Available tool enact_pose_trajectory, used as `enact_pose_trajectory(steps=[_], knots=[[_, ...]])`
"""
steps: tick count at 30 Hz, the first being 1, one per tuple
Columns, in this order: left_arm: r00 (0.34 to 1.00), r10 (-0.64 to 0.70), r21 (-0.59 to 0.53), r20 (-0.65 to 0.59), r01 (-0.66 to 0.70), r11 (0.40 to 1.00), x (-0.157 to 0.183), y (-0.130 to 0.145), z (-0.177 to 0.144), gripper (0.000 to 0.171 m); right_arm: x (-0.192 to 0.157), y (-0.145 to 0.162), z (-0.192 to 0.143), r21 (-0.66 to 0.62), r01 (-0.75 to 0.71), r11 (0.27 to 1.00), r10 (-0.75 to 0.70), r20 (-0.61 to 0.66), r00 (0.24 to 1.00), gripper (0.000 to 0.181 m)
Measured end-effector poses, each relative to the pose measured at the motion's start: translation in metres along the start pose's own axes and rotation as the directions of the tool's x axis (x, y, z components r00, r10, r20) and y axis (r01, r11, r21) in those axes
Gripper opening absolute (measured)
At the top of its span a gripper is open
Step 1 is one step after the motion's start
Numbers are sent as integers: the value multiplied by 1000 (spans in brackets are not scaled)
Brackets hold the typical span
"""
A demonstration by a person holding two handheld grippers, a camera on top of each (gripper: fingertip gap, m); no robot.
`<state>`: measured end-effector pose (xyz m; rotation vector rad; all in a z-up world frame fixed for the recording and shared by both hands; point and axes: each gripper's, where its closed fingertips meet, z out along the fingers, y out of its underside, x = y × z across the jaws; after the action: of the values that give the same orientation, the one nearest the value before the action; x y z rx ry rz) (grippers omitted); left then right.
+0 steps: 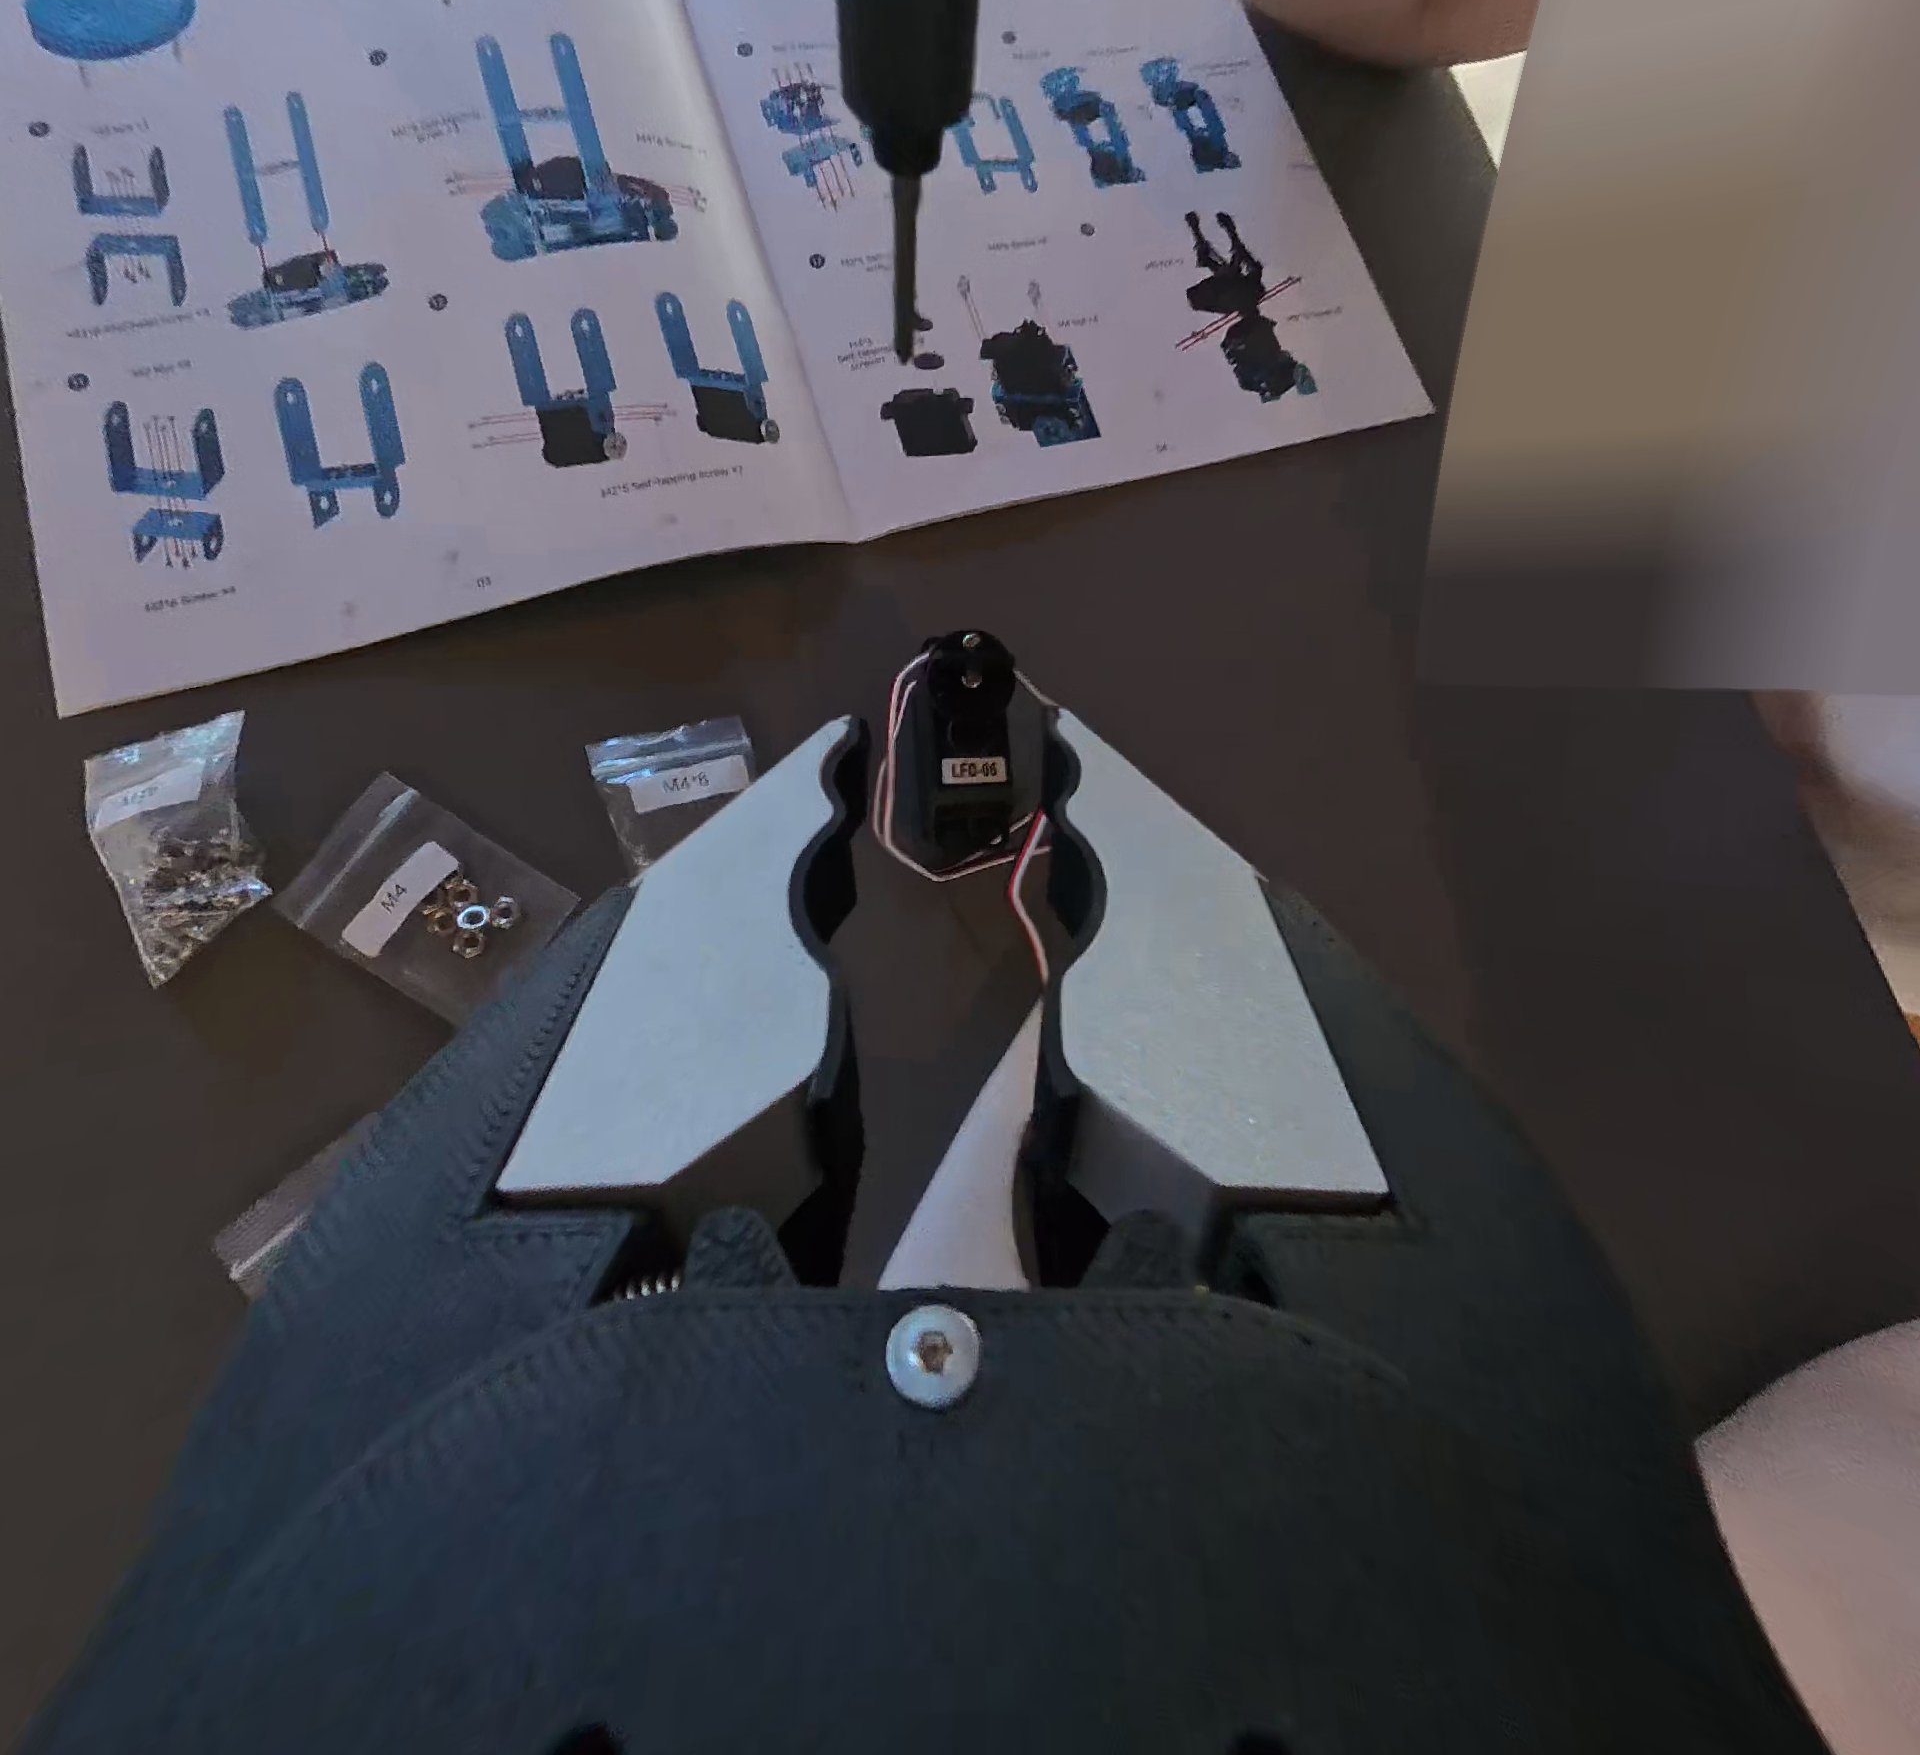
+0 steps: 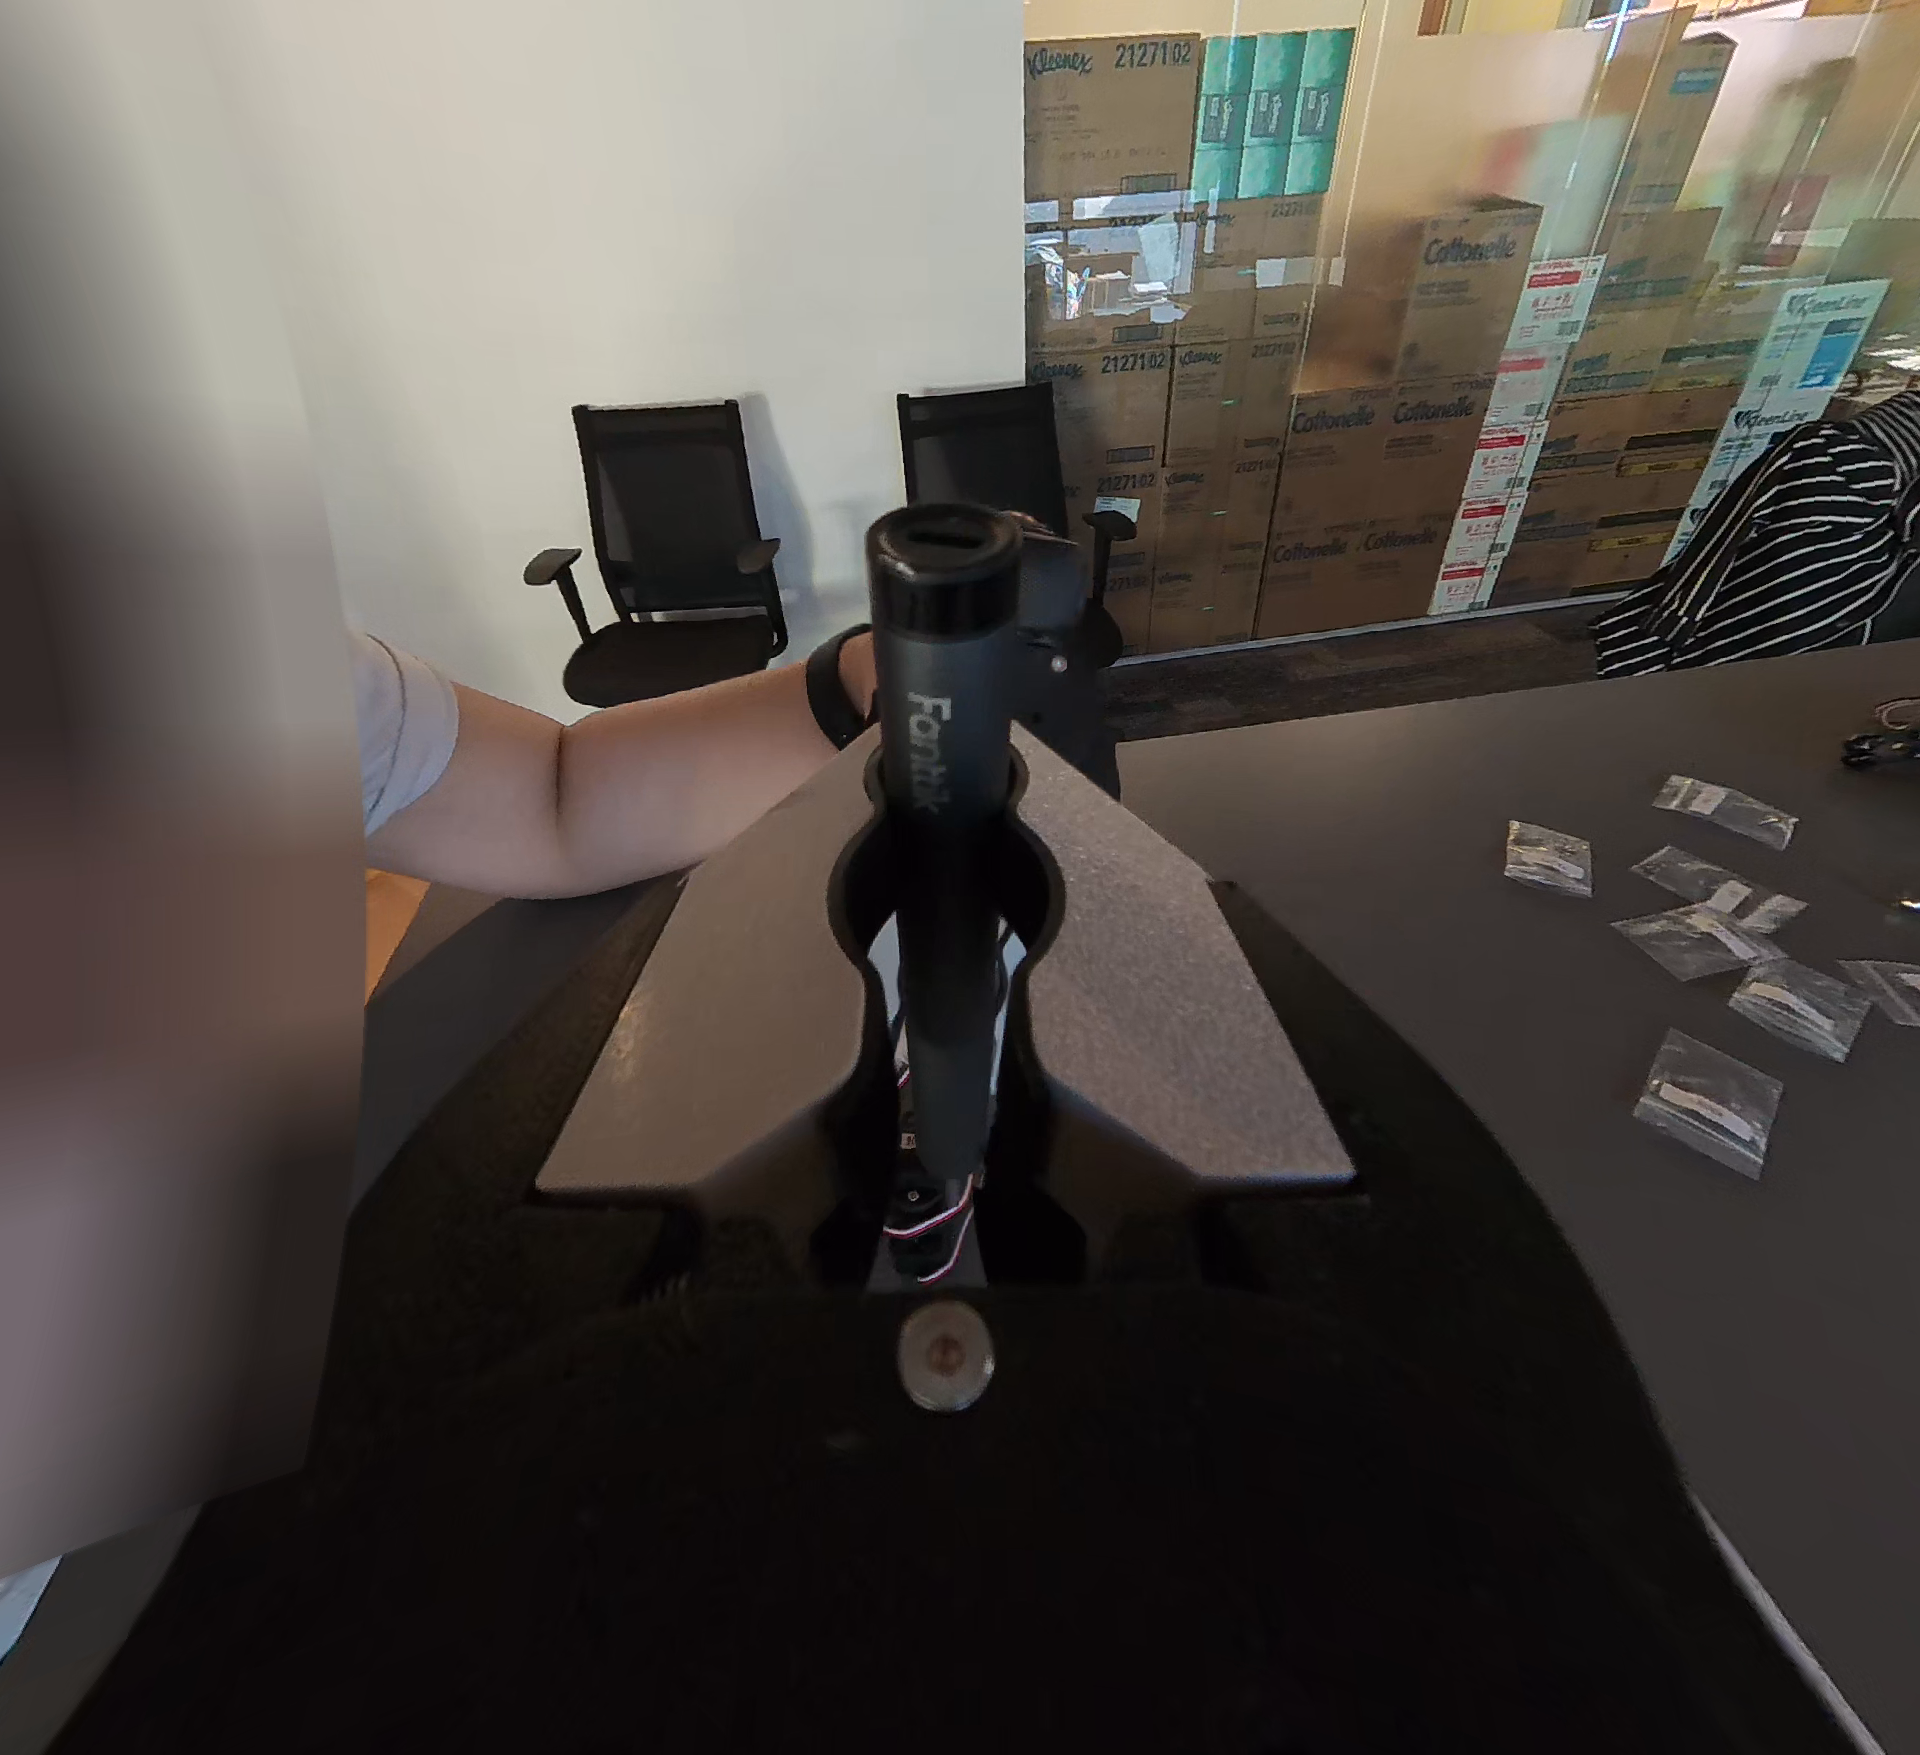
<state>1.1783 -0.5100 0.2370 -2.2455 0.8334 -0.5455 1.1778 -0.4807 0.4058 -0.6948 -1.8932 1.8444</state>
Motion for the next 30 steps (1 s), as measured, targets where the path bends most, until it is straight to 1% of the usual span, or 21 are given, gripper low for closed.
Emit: enact_pose_trajectory(steps=[3, 10, 15, 18, 24, 28, 30], knots=[[1000, 9, 6, 0, -9, 1000, -1, -1, 1, 31, 1, 6, 4, -7, -17, 1000, 17, 13, 1000, 10], [999, 37, 119, -8, -36, 992, 5, -22, -7, 35, -1, 24, 18, -40, -57, 998, 60, 62, 996, 10], [1000, 28, 125, -13, -26, 992, 3, -21, -5, 37, -4, 34, 27, -50, -78, 996, 82, 94, 992, 10], [999, 31, 138, -31, -26, 990, 6, -23, -4, 37, -5, 38, 31, -50, -89, 995, 94, 106, 990, 10], [995, 51, 242, -81, -30, 970, 12, -39, -4, 37, -5, 44, 35, -49, -98, 994, 103, 116, 988, 10], [994, 49, 260, -95, -23, 965, 10, -40, 0, 36, -5, 46, 37, -41, -103, 994, 107, 121, 987, 10], [993, 48, 291, -112, -14, 957, 11, -44, 0, 35, -5, 48, 39, -40, -105, 994, 110, 123, 986, 10]])
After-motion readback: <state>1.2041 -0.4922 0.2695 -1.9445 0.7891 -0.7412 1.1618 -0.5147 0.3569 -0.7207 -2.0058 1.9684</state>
